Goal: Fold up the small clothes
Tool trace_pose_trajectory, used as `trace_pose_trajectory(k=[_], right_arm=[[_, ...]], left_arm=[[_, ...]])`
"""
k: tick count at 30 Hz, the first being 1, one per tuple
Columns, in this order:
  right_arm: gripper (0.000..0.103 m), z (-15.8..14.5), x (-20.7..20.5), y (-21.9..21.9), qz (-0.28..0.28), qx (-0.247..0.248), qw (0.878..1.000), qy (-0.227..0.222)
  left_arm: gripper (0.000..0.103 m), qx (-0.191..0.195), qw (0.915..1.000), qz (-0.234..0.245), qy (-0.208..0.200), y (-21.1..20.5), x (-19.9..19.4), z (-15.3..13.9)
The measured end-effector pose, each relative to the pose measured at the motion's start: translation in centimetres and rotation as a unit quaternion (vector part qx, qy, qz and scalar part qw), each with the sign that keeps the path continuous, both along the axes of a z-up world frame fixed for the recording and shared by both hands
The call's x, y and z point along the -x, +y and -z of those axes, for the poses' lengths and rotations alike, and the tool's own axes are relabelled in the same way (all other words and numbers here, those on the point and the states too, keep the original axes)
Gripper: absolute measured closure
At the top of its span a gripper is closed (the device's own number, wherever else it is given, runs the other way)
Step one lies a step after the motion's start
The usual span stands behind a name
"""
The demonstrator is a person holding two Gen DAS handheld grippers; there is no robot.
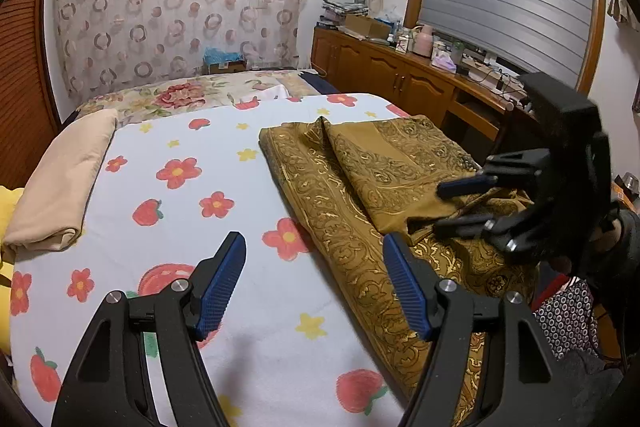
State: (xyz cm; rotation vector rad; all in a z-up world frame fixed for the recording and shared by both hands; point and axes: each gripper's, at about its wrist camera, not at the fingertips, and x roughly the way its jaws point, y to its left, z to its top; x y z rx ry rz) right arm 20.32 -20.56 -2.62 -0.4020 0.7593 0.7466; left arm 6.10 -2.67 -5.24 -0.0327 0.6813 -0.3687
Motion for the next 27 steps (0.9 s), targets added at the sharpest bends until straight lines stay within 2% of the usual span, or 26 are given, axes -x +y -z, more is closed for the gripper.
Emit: trace_pose_trajectory(k=[9, 13, 14, 15, 16, 18, 22, 27], right_arm=[[0.052, 1.8, -1.4, 1.4, -0.01, 0.035, 0.999, 0.025], [0.052, 2.0, -1.6, 2.1, -0.017, 0.047, 0.999, 0.021], [0.058, 2.2, -1.7, 2.3, -0.019, 0.049, 0.998, 0.019], [0.07, 2.2, -1.6, 2.3, -0.026, 0.047, 0.998, 0.023], [0.073, 2.3, -1.5, 2.4, -0.034, 0.043, 0.998, 0.029], [0.091, 2.5, -1.5, 2.5, -0.035, 0.048, 0.998, 0.022], [0.096, 2.1, -1.6, 1.6, -0.029, 0.041, 0.999, 0.019], [0.096, -1.0, -1.8, -0.9, 0.0, 0.0, 1.0, -0.011]], left_arm=[[0.031, 0.001, 1.0, 0.004, 0.006, -0.2, 0.0, 0.3], [0.031, 0.0, 0.9999, 0.004, 0.011, -0.4, -0.1, 0.5], [0.031, 0.0, 0.9999, 0.005, 0.012, -0.4, -0.2, 0.6], [0.031, 0.001, 0.9999, 0.005, 0.012, -0.5, -0.2, 0.6], [0.031, 0.001, 0.9999, 0.005, 0.013, -0.5, -0.2, 0.6], [0.031, 0.0, 0.9999, 0.006, 0.012, -0.5, -0.2, 0.6], [0.031, 0.0, 0.9999, 0.005, 0.012, -0.6, -0.2, 0.6], [0.031, 0.001, 0.9999, 0.005, 0.014, -0.6, -0.3, 0.6]])
